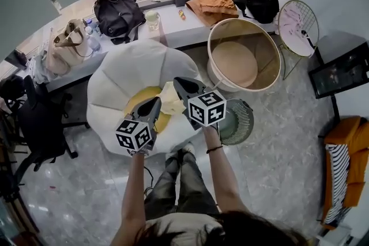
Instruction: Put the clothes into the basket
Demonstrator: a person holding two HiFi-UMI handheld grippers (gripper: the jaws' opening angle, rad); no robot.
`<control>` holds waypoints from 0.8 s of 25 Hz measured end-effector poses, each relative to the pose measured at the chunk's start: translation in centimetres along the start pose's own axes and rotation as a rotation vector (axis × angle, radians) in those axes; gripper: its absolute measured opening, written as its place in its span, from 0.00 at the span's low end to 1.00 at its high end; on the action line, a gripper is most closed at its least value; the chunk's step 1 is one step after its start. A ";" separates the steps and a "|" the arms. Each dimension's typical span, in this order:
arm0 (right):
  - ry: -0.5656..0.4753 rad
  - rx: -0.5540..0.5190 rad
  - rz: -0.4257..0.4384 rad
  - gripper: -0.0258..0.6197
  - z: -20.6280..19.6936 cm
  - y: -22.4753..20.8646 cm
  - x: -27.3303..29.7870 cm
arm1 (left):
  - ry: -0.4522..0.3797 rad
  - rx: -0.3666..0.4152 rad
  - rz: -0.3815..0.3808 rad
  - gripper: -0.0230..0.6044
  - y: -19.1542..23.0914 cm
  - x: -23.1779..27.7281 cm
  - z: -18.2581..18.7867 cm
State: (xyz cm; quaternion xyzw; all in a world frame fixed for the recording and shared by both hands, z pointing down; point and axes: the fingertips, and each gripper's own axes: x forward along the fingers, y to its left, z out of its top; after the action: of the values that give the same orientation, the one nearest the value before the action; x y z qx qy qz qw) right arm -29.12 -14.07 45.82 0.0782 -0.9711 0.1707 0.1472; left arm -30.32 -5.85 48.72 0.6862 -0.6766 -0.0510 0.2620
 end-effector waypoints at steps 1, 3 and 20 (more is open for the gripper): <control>0.012 0.006 -0.002 0.05 -0.7 -0.6 0.4 | 0.006 -0.011 0.004 0.05 0.6 0.4 -0.4; 0.039 0.018 -0.007 0.05 -1.9 -2.1 1.3 | 0.007 -0.039 0.011 0.05 1.7 1.5 -1.2; 0.220 0.093 0.054 0.05 -13.9 -7.5 9.6 | 0.049 -0.164 0.076 0.05 8.7 7.7 -9.9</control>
State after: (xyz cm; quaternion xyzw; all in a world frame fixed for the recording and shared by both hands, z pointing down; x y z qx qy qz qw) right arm -33.04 -17.10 63.65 0.0396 -0.9419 0.2269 0.2446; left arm -33.30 -9.88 63.13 0.6375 -0.6890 -0.0794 0.3355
